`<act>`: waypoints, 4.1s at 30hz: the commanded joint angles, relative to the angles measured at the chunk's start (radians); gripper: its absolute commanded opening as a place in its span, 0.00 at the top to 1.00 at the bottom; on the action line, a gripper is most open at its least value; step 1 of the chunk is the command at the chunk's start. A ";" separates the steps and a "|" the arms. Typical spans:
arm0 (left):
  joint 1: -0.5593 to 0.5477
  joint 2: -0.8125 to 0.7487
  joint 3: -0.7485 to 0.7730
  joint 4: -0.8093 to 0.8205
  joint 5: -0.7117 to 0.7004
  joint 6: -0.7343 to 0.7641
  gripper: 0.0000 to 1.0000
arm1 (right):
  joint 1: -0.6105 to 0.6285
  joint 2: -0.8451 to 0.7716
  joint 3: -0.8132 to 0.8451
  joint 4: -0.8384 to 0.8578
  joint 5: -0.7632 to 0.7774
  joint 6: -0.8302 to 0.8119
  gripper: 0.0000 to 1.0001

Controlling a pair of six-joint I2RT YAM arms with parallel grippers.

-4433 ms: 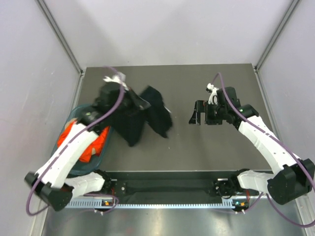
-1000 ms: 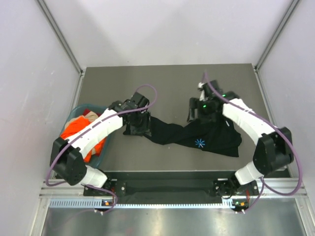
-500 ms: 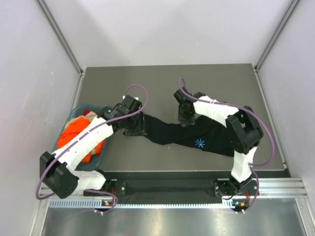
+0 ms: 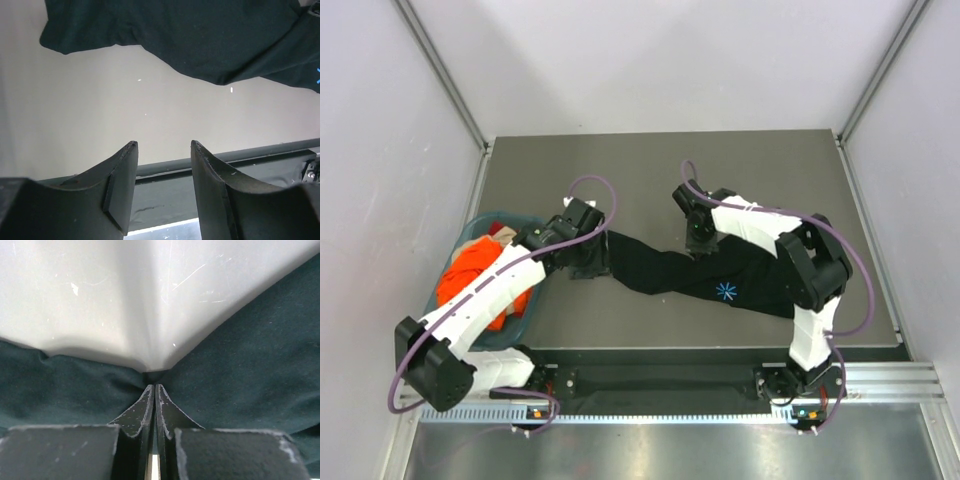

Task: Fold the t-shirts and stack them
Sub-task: Flatten the tshirt out

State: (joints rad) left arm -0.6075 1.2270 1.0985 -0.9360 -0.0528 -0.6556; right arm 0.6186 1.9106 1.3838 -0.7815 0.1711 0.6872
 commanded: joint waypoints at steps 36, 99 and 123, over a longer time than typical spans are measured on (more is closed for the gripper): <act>-0.215 0.822 0.442 0.315 0.111 0.175 0.44 | -0.701 -0.548 -0.344 0.065 -0.255 -0.313 0.26; -0.075 0.238 0.161 0.059 -0.246 0.025 0.46 | -0.197 -0.367 -0.647 0.453 -0.289 0.314 0.68; -0.017 0.742 0.314 0.252 -0.156 0.080 0.45 | -0.197 -0.597 -0.523 0.191 -0.168 -0.029 1.00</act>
State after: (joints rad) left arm -0.6376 1.9423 1.3628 -0.7341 -0.2234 -0.5953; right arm 0.4107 1.3552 0.8268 -0.5385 -0.0174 0.7086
